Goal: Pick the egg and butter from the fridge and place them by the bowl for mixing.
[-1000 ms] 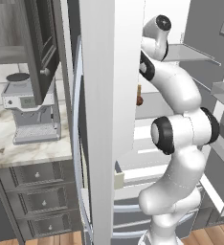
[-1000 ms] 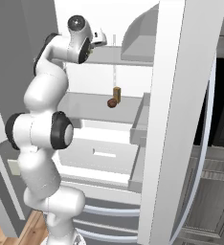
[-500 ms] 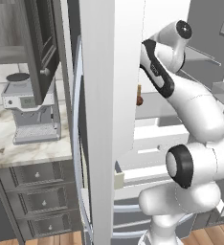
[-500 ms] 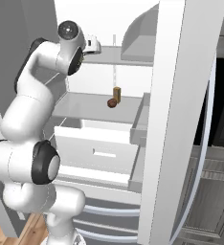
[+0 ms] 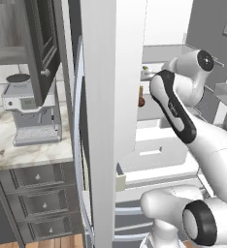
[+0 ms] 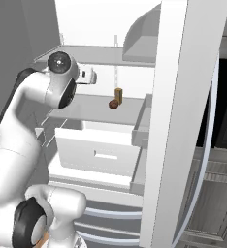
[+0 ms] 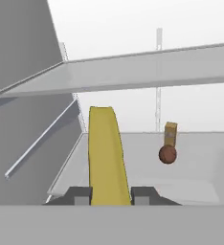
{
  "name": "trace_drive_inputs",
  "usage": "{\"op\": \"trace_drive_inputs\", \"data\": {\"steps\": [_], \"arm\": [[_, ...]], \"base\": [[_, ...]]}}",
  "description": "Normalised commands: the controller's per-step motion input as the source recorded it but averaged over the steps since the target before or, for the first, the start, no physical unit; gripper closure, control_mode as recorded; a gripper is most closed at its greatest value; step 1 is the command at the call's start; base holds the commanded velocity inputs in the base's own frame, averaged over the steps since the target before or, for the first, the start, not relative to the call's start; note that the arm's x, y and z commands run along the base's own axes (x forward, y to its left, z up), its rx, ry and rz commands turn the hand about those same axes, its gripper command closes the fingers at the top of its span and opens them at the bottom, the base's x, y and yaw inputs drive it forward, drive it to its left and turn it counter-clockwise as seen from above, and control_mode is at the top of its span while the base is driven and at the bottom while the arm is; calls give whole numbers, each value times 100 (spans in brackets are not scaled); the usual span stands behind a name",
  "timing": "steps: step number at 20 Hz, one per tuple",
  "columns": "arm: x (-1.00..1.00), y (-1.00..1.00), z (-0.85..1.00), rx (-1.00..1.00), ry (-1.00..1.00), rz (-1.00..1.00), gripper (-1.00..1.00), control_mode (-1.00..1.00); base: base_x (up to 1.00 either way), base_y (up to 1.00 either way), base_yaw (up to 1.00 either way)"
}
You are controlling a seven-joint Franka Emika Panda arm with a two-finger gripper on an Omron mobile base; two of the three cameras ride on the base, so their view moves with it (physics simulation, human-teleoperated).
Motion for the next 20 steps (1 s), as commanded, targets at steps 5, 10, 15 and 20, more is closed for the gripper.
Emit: {"op": "trace_drive_inputs", "data": {"steps": [5,10,15,20], "arm": [[-99,-4,-42,3,4,-7,100,-100],[-88,-1,-3,-2,-10,-5,100,-100],[-40,0,-2,0,-1,-2,100,100],[0,0,0,0,0,0,100,100]], "base": [[0,0,0],[0,0,0],[-60,0,-3],[-94,22,-6]]}}
